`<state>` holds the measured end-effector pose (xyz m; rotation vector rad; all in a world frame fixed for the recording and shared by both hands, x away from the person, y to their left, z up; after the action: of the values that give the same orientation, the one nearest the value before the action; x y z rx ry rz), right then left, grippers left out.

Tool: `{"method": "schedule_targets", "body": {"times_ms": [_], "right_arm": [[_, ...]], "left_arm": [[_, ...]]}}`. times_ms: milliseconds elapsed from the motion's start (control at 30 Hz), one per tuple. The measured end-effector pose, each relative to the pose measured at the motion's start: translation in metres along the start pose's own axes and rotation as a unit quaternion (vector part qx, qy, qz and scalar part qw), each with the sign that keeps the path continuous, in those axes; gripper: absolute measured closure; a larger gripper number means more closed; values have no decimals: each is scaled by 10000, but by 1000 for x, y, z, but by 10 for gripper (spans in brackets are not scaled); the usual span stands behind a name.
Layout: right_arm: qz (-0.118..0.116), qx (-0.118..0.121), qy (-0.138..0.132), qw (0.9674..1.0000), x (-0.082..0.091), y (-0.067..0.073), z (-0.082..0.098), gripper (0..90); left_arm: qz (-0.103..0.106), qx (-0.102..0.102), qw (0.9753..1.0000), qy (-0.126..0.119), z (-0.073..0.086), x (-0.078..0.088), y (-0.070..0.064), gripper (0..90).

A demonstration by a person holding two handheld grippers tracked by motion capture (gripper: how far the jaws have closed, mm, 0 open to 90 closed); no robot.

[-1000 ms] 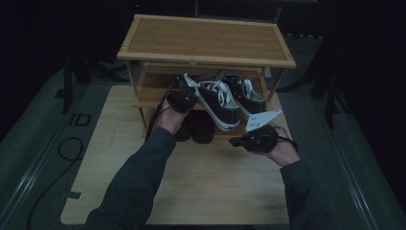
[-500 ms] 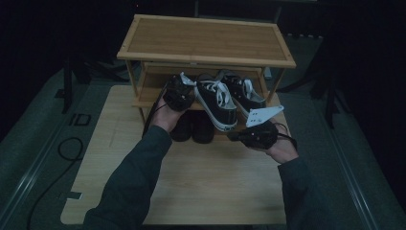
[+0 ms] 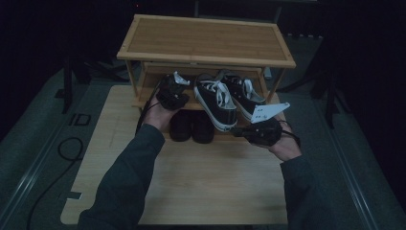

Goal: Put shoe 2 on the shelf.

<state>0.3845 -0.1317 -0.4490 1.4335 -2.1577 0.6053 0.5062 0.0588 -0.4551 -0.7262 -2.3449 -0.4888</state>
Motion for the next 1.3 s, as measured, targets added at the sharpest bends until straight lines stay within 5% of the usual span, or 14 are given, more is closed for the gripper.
{"method": "schedule_targets", "body": {"times_ms": [600,1233,1300], "right_arm": [[-55,6,-69,10000,-4,1,-2,900],[-240,63,-232,9994,-35,4,-23,900],[-74,65,-227,9997,-41,0,-25,900]], "left_arm": [[165,-77,9998,-12,3,2,2,900],[296,-16,9995,-98,4,2,3,900],[290,-14,9995,-100,4,2,3,900]]}}
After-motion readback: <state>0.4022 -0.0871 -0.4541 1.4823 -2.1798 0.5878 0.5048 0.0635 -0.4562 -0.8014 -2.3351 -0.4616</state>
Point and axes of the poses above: each handheld gripper's, and its own axes: x roughly backward along the jaws, z roughly out of its underside, y roughly to its left, the point moved 10 cm from there along -x, roughly forward along the jaws, and after that the axes turned 1 degree about y, right-handed, at the moved point
